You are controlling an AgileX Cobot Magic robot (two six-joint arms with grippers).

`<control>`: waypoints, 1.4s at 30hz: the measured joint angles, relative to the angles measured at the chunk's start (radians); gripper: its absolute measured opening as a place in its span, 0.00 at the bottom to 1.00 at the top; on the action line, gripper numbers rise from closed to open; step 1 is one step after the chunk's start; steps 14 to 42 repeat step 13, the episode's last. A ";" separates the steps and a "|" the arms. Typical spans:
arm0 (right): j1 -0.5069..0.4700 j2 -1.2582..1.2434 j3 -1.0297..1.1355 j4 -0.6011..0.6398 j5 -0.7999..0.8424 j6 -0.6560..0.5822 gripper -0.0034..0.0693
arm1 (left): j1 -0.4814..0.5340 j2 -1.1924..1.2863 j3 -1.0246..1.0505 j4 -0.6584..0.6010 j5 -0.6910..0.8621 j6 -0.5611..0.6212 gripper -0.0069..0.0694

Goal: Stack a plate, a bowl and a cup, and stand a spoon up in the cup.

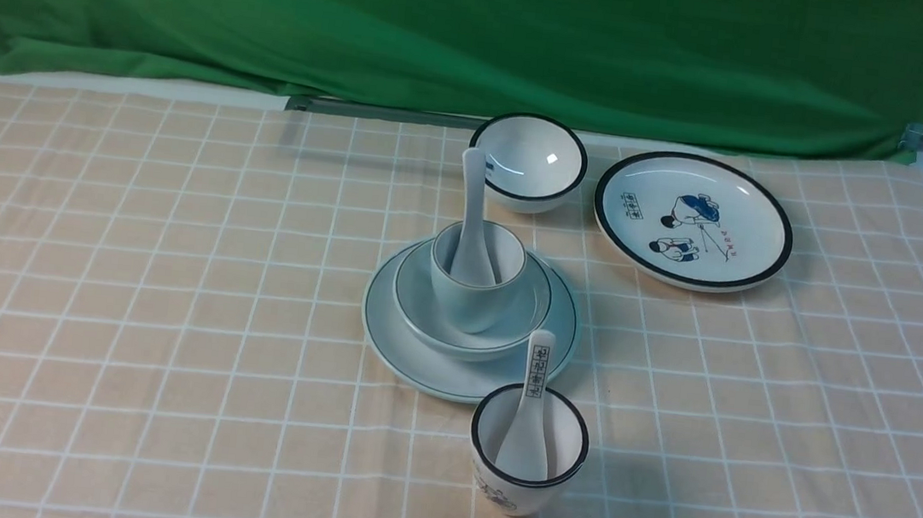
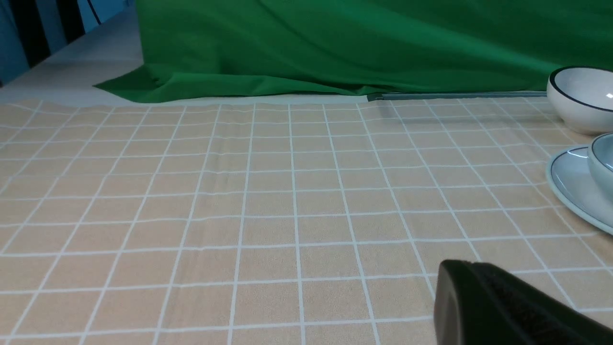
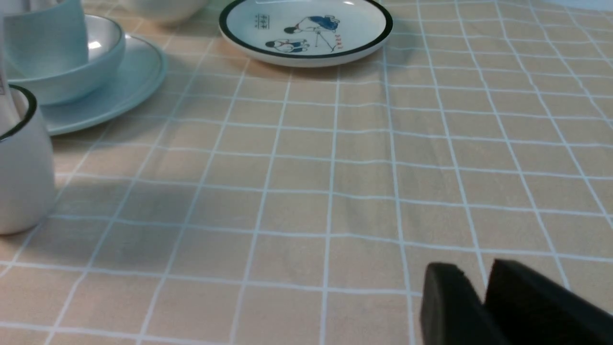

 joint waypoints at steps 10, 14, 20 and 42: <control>0.000 0.000 0.000 -0.001 0.000 0.000 0.30 | 0.000 0.000 0.000 0.000 0.000 0.004 0.09; 0.000 0.000 0.000 -0.001 0.000 0.000 0.31 | 0.000 0.000 0.000 0.000 0.000 0.005 0.09; 0.000 0.000 0.000 -0.001 0.000 0.000 0.31 | 0.000 0.000 0.000 0.000 0.000 0.005 0.09; 0.000 0.000 0.000 -0.001 0.000 0.000 0.31 | 0.000 0.000 0.000 0.000 0.000 0.005 0.09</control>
